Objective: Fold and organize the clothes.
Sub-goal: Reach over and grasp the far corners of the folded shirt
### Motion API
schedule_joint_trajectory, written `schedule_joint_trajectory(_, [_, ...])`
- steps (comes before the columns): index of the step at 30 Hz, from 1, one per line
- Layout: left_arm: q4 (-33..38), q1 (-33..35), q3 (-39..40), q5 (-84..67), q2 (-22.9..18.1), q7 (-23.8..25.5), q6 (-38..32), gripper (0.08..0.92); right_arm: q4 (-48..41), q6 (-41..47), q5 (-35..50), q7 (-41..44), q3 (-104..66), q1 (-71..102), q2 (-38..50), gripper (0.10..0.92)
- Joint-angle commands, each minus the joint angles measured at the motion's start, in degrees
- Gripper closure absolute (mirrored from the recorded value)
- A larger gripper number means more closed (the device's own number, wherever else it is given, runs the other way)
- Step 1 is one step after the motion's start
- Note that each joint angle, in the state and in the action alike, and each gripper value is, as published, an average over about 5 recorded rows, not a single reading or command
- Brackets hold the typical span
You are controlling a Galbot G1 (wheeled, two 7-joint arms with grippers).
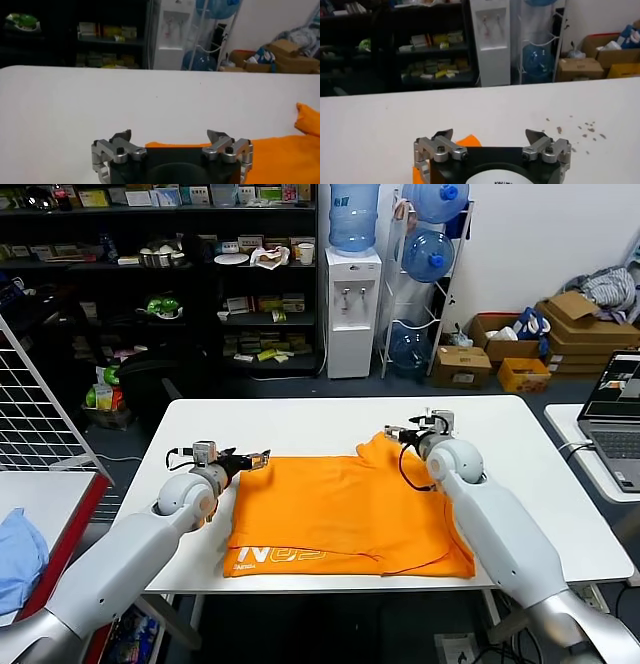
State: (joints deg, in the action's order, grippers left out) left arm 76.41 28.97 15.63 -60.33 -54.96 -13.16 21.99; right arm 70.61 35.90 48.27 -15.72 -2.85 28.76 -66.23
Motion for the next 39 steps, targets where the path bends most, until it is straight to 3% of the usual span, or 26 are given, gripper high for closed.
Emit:
schedule_joint_trajectory(1, [-5.6, -4.3, 2.4, -1.0, -1.5, 1.5, 2.8, 0.079, -8.1, 2.8, -0.3, 1.3, 2.5, -4.8, -2.8, 0.104])
schedule_joint_trajectory(13, [-4.3, -3.2, 2.4, -2.4, -1.1, 0.7, 3.3, 0.079, -10.2, 3.9, -0.4, 2.3, 2.3, -4.2, -3.3, 0.12])
schedule_joint_trajectory(24, [-2.8, -2.6, 3.1, -2.7, -0.5, -0.1, 4.1, 0.082, -8.8, 4.8, 0.0, 2.8, 2.4, -3.1, -3.1, 0.405])
schedule_joint_trajectory(27, [-2.0, -2.3, 3.2, -2.8, -0.4, -0.5, 4.2, 0.122, -7.9, 4.8, 0.2, 2.8, 2.4, -2.8, -3.0, 0.492])
schedule_joint_trajectory(39, [-2.1, -2.4, 3.3, -2.7, -0.7, -1.1, 3.9, 0.461, -5.4, 3.0, 0.8, 3.0, 2.3, -1.6, -2.1, 0.838])
